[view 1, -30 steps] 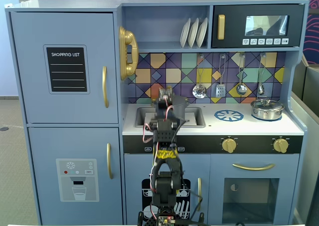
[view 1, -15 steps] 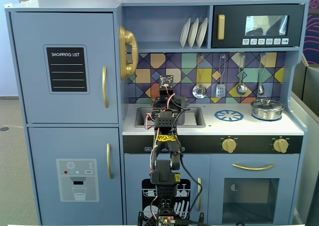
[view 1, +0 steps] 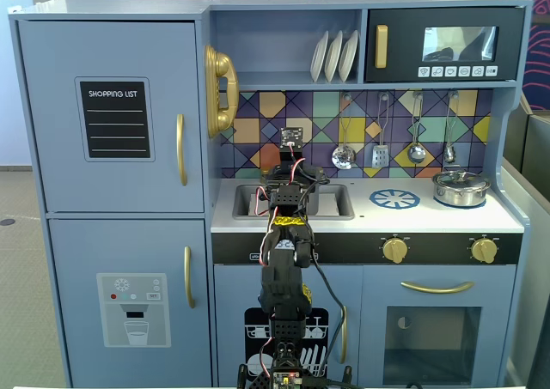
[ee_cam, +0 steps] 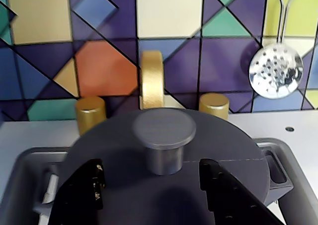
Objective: Take off the lid from the gray recipient and place it on the counter
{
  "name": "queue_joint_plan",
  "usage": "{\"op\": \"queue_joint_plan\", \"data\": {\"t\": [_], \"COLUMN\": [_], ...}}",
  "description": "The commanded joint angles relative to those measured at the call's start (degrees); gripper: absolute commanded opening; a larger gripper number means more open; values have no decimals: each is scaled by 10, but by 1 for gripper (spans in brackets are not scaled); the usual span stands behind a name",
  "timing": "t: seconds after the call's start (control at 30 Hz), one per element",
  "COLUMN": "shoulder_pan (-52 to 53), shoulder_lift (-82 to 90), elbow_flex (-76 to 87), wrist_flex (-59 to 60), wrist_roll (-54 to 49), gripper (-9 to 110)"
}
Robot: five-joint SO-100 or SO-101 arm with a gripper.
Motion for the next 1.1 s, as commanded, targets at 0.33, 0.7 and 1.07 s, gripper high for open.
{"op": "queue_joint_plan", "data": {"t": [0.33,0.7,1.07], "shoulder_pan": [17,2,8], "shoulder_lift": [-126,-132,-105], "elbow_flex": [-119,-121,-175], "wrist_flex": [-67,-70,-76], "wrist_roll": [13,18,11], "gripper": [13,0,0]}}
